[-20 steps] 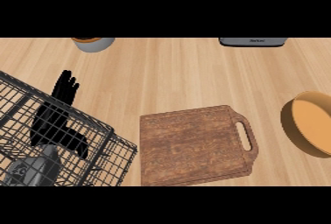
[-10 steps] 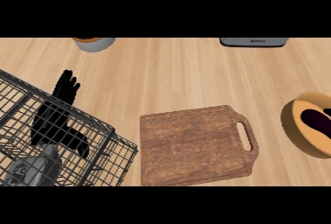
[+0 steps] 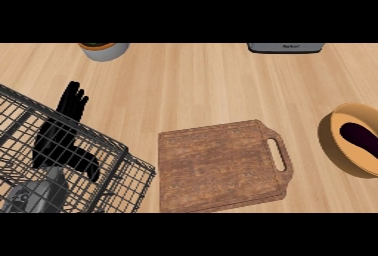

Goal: Pick the eggplant from the cutting board and place it in the pot

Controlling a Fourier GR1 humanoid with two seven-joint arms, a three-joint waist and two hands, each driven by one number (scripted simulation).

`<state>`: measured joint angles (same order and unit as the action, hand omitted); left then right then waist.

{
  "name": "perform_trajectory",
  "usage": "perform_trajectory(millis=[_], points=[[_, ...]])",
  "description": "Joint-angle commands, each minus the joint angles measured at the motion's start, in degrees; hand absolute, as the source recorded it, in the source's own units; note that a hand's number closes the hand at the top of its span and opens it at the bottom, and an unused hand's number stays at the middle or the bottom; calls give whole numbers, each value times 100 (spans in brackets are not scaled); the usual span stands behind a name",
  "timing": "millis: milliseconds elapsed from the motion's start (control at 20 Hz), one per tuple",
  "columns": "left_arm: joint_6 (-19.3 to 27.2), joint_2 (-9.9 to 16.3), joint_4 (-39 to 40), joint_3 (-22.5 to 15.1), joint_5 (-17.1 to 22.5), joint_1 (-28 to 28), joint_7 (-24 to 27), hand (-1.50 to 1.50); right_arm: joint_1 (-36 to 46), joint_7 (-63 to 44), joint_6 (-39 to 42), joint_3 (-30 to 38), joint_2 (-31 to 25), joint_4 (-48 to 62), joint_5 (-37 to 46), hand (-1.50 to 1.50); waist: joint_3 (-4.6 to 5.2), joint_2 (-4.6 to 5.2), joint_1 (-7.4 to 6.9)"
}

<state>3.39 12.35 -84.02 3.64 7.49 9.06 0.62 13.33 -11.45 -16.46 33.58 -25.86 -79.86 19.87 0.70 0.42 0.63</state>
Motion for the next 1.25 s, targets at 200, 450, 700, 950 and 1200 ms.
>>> perform_trajectory(millis=[200,450,700,950,1200], points=[[196,-165,-460,128,67,156,68,0,-563,657,252,1181,-213,-293,-1214,-150,-75,-74,30],[355,-166,-320,191,-37,567,-118,0,-957,1328,731,1823,-325,10,-1958,-150,-78,-59,63],[141,57,-341,421,121,534,-189,0,-1624,1955,1228,2475,-270,176,-2520,-150,-77,-67,70],[171,-35,-419,383,69,492,-208,0,-1961,2118,1782,2926,-765,779,-2833,-150,-76,-59,35],[64,-42,-105,428,88,759,-129,0,-2108,2644,2118,3237,-1294,1726,-2944,-150,-78,-42,38]])
